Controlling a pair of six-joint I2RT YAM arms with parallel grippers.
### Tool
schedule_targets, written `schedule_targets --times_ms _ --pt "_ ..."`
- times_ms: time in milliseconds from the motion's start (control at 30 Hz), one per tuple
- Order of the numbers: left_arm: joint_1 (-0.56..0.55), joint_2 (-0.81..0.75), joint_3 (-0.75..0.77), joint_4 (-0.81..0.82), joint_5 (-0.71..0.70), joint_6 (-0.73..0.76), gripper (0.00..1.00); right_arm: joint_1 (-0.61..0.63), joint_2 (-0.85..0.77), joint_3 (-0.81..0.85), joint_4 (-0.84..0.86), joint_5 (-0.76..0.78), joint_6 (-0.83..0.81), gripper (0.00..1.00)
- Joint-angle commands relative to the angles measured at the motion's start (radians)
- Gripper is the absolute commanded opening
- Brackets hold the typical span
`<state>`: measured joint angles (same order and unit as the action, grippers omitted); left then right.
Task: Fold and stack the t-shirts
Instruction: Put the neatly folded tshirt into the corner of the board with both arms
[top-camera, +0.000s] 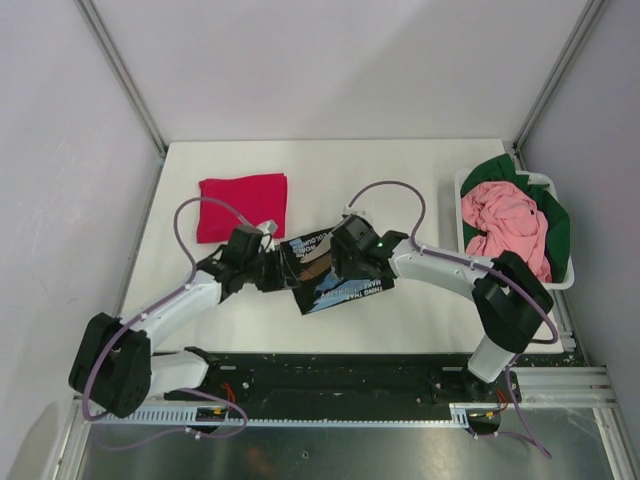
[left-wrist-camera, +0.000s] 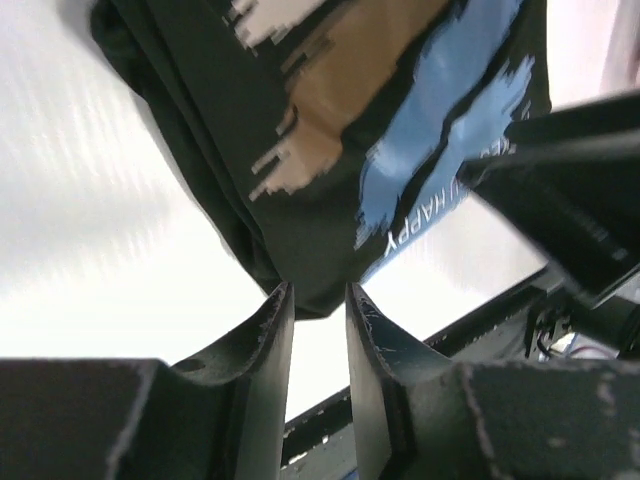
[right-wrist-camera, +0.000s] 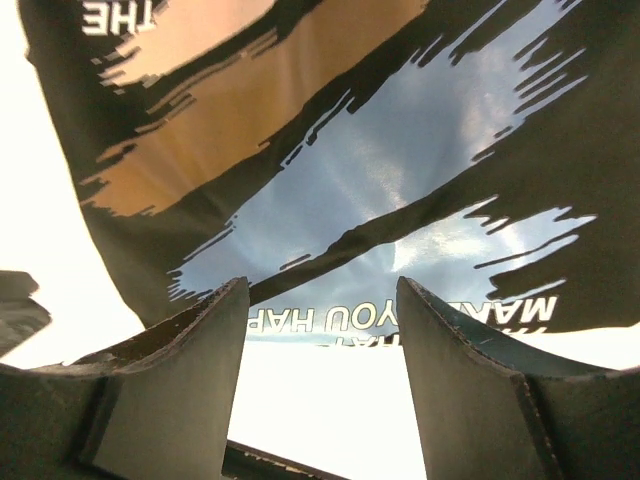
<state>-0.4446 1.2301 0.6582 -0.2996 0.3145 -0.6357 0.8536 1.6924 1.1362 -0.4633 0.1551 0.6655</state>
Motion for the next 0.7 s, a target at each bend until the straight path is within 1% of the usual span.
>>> schedule_targets --times_ms 0,200,467,667 --pt "-0.081 -0.041 -0.053 -0.003 -0.03 -0.036 0.32 -0.048 -0.068 0.016 -0.005 -0.009 0.012 0.66" --pt "-0.184 0.001 -0.055 0.001 -0.081 -0.065 0.34 -0.092 -0.084 0.016 0.0 -0.022 -0.001 0.66" --pt "-0.229 0.041 -0.042 0.004 -0.16 -0.081 0.37 -0.12 -0.101 0.017 -0.009 -0.019 -0.015 0.66" --pt "-0.248 0.077 -0.043 0.041 -0.184 -0.104 0.42 -0.137 -0.11 0.016 -0.008 -0.022 -0.022 0.66"
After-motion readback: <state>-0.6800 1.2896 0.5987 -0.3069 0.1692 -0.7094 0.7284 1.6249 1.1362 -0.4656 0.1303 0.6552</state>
